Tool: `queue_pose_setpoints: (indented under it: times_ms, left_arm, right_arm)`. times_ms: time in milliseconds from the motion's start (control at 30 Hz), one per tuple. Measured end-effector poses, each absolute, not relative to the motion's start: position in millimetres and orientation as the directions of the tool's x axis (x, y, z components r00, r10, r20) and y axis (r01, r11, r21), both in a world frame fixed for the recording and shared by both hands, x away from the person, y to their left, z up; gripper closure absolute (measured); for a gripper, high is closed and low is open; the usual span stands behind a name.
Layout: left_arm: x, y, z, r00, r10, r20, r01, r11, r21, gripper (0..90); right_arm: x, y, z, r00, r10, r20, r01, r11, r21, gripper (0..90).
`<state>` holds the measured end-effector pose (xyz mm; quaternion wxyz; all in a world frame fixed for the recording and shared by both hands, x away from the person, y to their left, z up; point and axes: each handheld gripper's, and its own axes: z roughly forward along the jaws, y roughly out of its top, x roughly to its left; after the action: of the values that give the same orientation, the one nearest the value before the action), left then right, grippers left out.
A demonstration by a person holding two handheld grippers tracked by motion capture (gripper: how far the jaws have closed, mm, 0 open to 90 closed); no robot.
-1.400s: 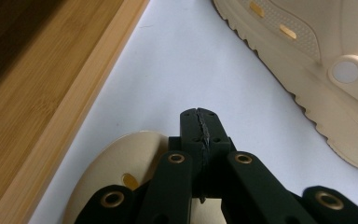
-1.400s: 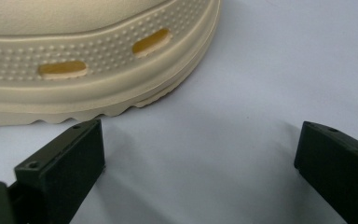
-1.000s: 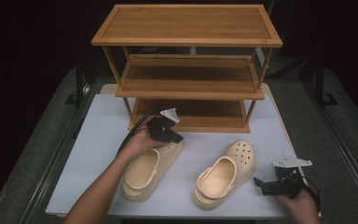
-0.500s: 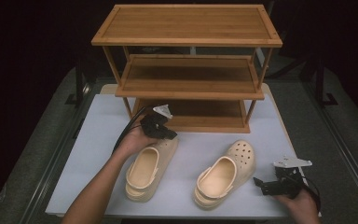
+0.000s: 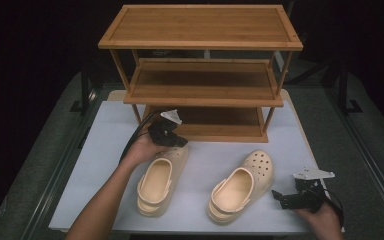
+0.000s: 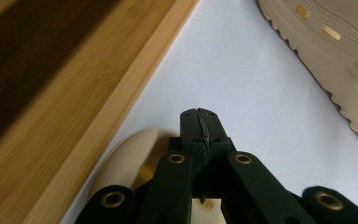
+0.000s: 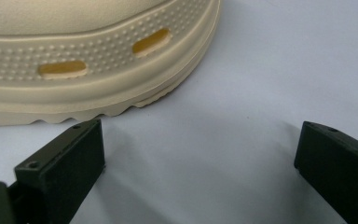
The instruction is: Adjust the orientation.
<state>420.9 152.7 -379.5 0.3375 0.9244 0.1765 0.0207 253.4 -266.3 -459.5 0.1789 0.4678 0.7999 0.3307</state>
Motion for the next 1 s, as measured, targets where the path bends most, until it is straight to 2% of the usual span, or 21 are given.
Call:
queue_pose_setpoints:
  times_ms: [133,333,500,1000]
  left_arm:
    - [422.9,136.7,-388.5,0.945,0.324,-0.049,0.293,-0.766,0.572,90.0]
    - [426.6,129.6,-392.9,0.939,0.341,-0.033,0.303,-0.782,0.545,90.0]
    - [430.4,140.1,-391.0,0.925,0.381,0.012,0.321,-0.797,0.511,90.0]
    - [436.7,170.6,-389.4,0.895,0.445,0.013,0.377,-0.773,0.511,90.0]
  right_arm:
    - [253.4,-266.4,-459.5,-0.499,0.866,0.023,0.63,0.344,0.697,1.2]
    - [253.4,-266.4,-459.5,-0.499,0.866,0.024,0.63,0.344,0.697,1.2]
    - [253.3,-266.4,-459.5,-0.498,0.867,0.024,0.63,0.343,0.697,1.2]
    - [253.4,-266.4,-459.5,-0.499,0.866,0.024,0.63,0.343,0.697,1.2]
